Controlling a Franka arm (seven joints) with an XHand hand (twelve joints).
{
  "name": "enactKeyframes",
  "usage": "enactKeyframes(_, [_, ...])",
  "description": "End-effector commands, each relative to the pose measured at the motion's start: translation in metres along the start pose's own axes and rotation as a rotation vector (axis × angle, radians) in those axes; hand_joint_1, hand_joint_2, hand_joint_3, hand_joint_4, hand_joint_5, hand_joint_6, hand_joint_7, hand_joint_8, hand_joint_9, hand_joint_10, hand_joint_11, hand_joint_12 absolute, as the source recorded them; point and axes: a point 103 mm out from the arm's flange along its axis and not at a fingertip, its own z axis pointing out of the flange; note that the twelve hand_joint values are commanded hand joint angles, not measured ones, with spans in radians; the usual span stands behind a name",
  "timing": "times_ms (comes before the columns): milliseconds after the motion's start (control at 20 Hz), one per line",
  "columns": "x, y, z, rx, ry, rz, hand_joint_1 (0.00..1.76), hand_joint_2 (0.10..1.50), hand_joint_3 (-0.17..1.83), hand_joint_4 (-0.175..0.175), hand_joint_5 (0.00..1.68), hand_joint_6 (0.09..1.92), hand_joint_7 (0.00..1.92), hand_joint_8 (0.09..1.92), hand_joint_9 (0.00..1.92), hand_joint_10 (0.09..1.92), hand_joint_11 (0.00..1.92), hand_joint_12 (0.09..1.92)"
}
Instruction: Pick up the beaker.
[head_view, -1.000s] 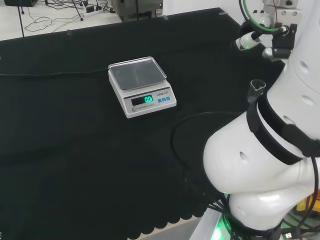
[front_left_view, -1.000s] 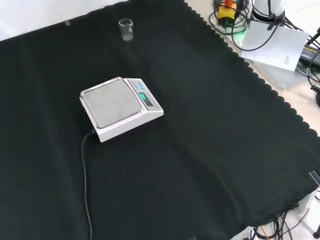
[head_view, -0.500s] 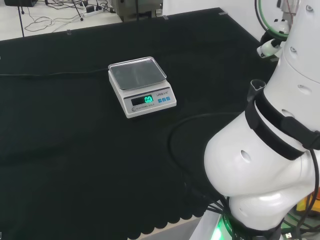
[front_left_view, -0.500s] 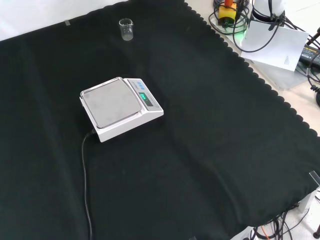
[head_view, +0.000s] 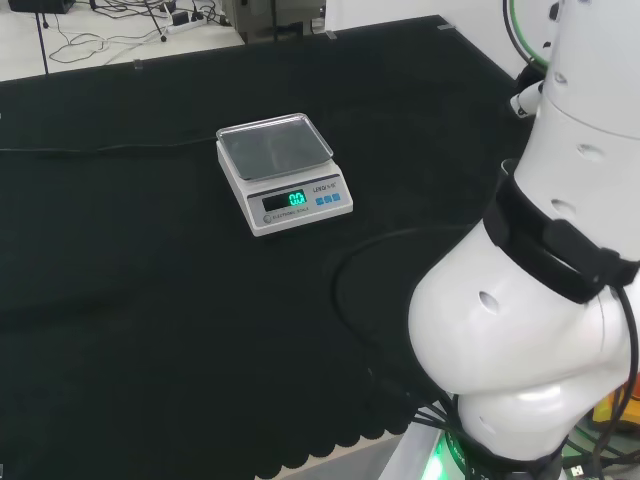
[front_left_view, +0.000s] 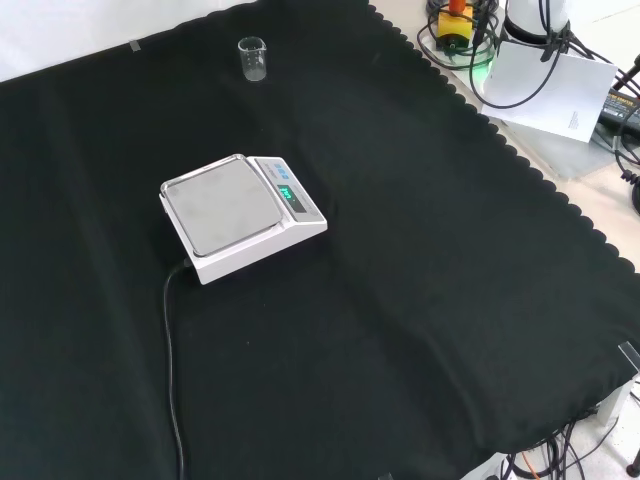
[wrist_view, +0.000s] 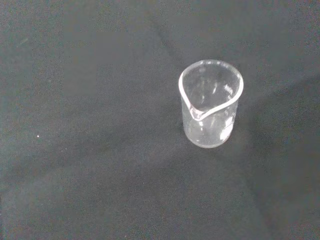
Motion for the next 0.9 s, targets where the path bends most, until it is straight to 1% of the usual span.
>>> enactKeyframes(50, [-0.008,0.045,0.039,0.025,0.131,-0.039,0.67,1.06,-0.11,-0.034,0.5,0.44,0.42,0.65,0.45,0.78,0.0,1.48])
enactKeyframes(500, [-0.015,0.055,0.063,0.052,0.185,-0.035,0.67,1.07,-0.11,-0.036,0.49,0.45,0.42,0.66,0.45,0.78,0.0,1.48])
enactKeyframes(900, [-0.008,0.058,0.077,0.076,0.185,-0.048,0.68,1.07,-0.12,-0.038,0.48,0.46,0.42,0.66,0.45,0.78,0.0,1.47])
